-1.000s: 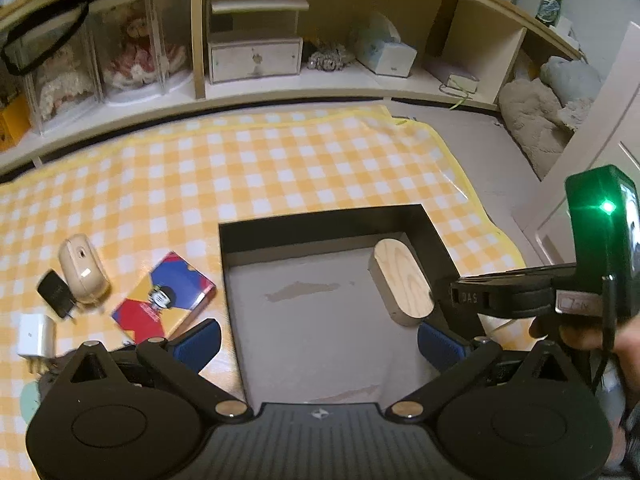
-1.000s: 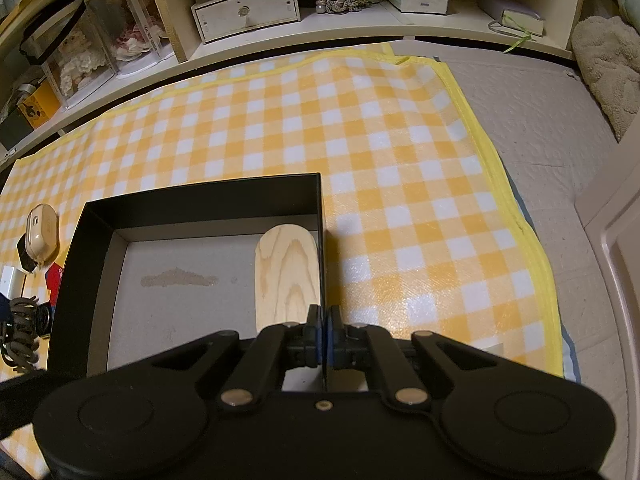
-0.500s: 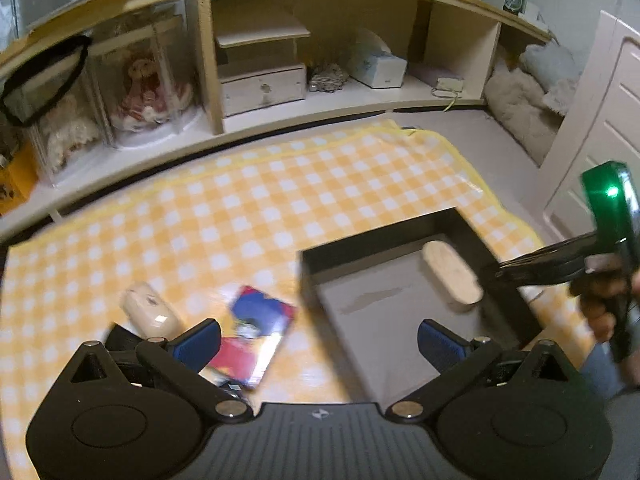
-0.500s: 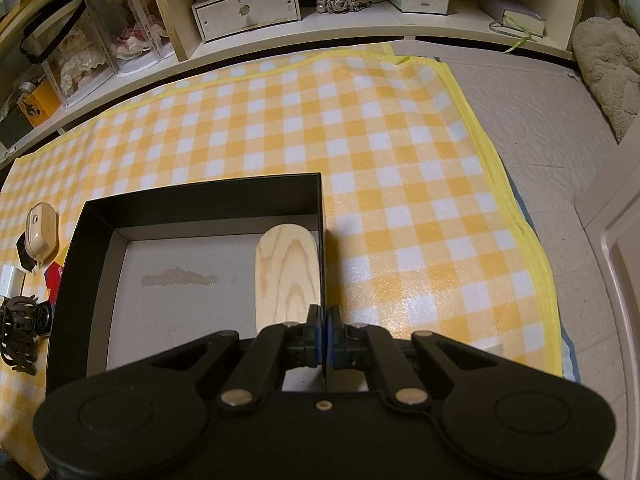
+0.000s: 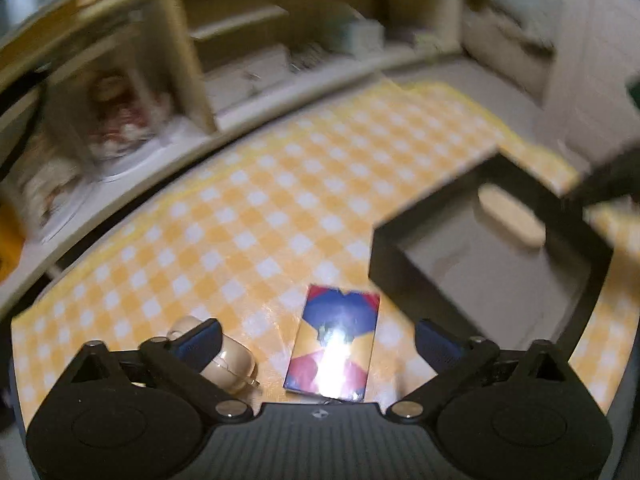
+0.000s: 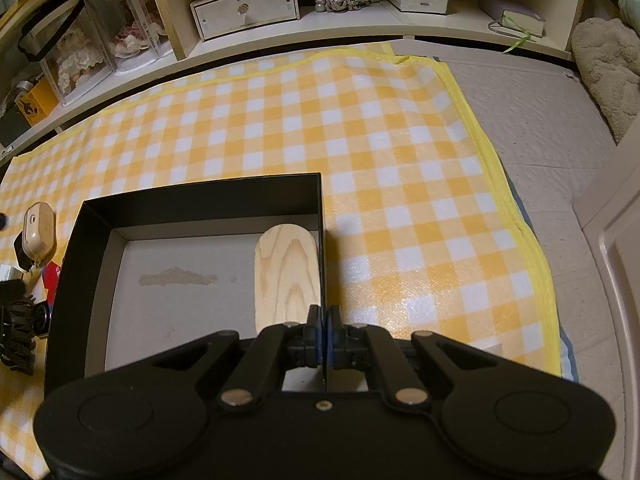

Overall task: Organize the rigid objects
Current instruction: 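Grasp the red-blue cartoon card box with the left tool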

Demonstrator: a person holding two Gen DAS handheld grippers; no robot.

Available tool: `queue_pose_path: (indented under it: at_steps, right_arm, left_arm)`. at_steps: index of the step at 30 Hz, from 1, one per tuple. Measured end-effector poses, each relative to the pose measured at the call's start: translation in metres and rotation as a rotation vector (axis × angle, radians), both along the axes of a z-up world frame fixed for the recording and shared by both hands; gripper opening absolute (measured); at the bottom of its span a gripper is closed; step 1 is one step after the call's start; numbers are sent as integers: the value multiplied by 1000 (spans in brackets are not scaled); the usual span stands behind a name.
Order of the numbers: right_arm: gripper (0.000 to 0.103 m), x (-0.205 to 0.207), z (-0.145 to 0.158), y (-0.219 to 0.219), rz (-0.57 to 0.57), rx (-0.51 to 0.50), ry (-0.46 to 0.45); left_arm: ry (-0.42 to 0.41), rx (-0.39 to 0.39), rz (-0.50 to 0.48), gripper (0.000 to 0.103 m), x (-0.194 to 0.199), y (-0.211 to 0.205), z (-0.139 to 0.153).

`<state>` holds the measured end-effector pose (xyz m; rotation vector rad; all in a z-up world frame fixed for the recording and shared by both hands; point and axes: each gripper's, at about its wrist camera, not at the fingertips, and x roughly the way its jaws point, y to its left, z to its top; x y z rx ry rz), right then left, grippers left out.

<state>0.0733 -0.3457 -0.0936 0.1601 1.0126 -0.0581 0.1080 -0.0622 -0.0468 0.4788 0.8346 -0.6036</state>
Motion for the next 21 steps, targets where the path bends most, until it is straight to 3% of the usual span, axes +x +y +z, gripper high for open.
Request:
queue_pose_path:
  at_steps: [1,7,10,15,21]
  right_arm:
    - [3,0,0,0,0,0,0]
    - [3,0,0,0,0,2,-1]
    - [3,0,0,0,1,1,-1]
    - [3,0,0,0,1,0,1]
    - [3,0,0,0,3,-3,2]
  left_arm:
    - [11,17,-23,84,3,-3,-4]
    - [66,72,-70,61,19,-15,-33]
    - [79,80,-81,60,28,-15,-44]
    - [111,-8,-91,60,36,-8,-47]
    - [186,-44,-58,60,36,-3,-52]
